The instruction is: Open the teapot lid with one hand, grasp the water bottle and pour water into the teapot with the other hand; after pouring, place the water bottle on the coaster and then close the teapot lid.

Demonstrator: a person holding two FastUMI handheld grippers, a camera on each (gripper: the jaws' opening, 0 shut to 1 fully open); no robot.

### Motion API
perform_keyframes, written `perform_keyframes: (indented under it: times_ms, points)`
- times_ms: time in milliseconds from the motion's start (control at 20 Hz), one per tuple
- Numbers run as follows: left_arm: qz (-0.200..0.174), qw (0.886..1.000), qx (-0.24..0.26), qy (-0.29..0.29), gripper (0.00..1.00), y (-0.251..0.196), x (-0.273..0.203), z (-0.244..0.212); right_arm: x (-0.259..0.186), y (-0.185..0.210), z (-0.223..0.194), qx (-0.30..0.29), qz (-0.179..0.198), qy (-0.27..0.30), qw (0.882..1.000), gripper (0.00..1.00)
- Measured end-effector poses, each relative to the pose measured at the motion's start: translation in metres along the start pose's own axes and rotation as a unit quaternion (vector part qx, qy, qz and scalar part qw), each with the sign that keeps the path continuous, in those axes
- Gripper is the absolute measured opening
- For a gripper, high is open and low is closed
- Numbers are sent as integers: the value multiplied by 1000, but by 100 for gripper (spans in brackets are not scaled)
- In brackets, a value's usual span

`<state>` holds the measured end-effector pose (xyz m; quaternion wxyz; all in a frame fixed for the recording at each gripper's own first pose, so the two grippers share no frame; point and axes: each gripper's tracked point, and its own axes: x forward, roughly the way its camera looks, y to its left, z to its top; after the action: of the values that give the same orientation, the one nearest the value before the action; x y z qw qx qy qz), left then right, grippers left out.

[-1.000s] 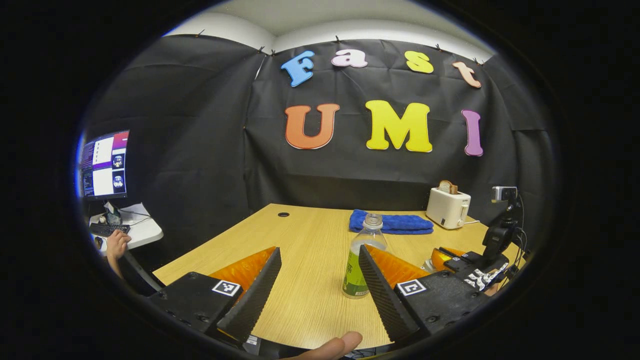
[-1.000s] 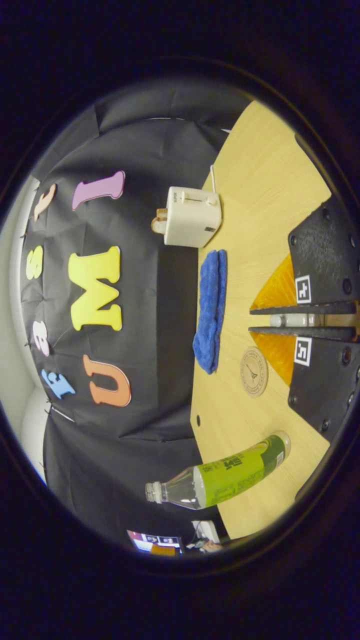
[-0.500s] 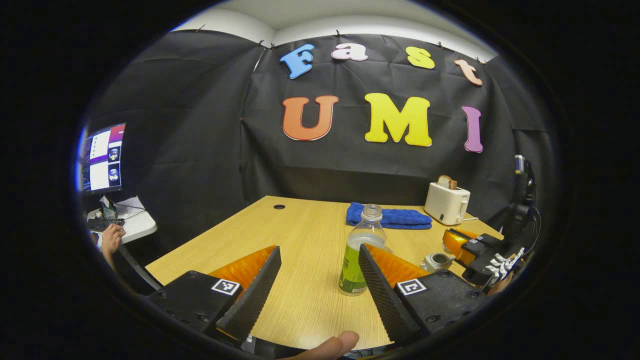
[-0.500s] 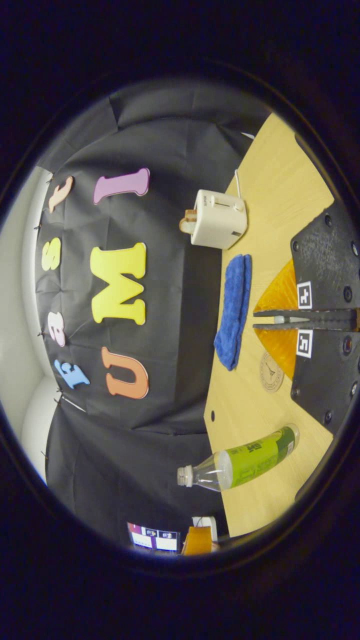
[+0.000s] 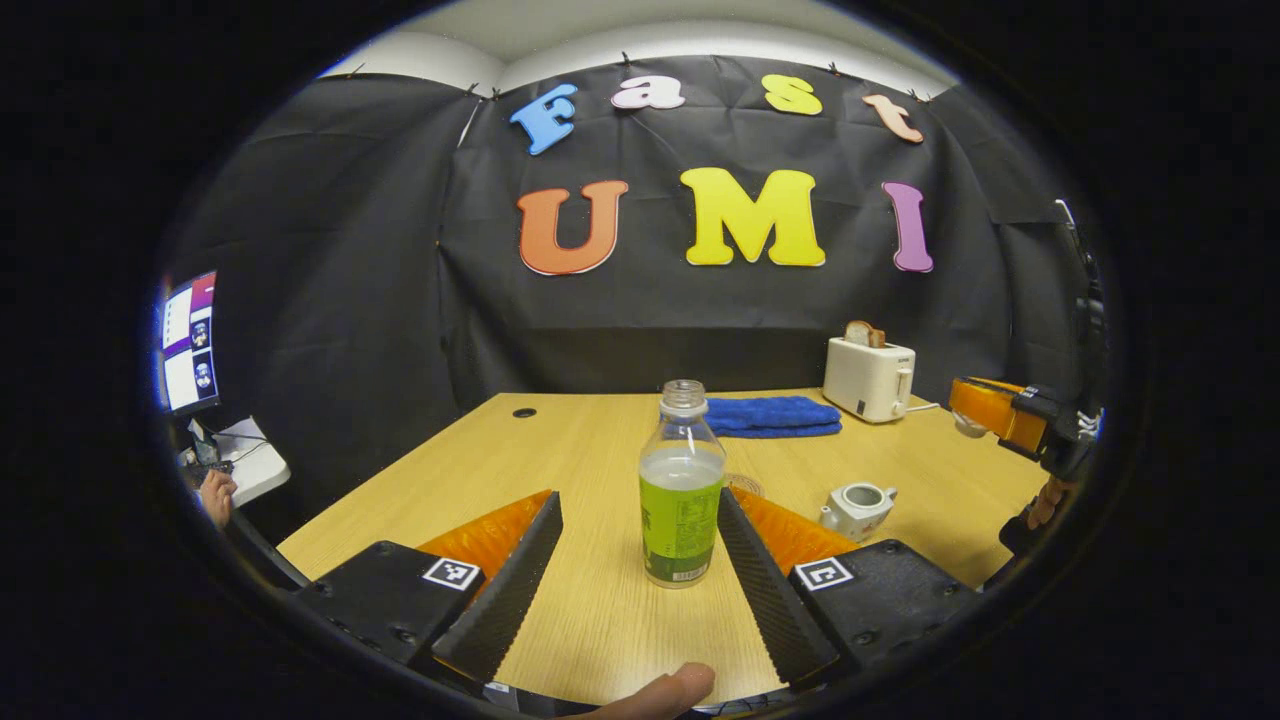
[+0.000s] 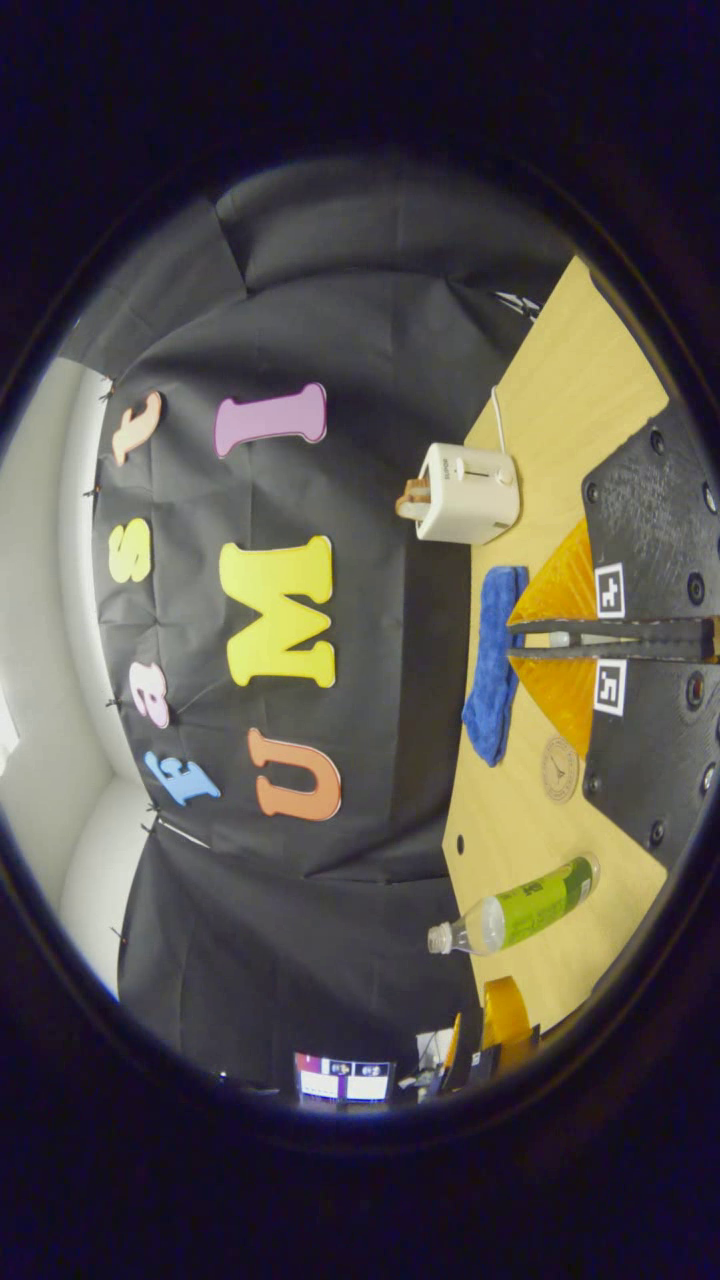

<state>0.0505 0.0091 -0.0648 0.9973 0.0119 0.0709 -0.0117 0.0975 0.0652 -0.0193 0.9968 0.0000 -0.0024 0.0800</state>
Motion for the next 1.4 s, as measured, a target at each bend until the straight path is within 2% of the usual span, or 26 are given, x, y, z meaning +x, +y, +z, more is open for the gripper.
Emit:
perform_keyframes:
  times_ms: [50,150,300,550,650,750,800,1250,1350,1400]
  points:
    - [-11,1000,5,0,98,-9,0,-1,-7,-5,2,0,-1,-1,1000,0]
    - [-9,1000,8,-4,98,-12,2,-1,-19,-11,2,7,2,-3,1000,0]
    - [-11,1000,-18,-4,98,-17,15,-9,-34,-15,-2,17,9,-3,1000,0]
    - [5,1000,-29,1,98,-4,49,-31,-47,-23,-9,16,18,-7,1000,0]
    - [-4,999,-37,-6,98,-9,59,-35,-49,-28,-12,23,18,-8,1000,0]
    - [-31,998,-50,-21,98,-20,63,-31,-45,-32,-17,28,18,-3,999,0]
    - [-37,998,-47,-27,98,-25,66,-31,-46,-34,-18,30,18,-1,999,0]
    - [-15,1000,19,-20,97,-27,84,-52,-47,-39,-16,33,12,-2,999,0]
    - [-18,999,23,-21,96,-32,86,-54,-47,-39,-17,34,11,-1,999,0]
    - [-22,999,18,-25,92,-34,86,-52,-47,-40,-16,34,9,-1,999,0]
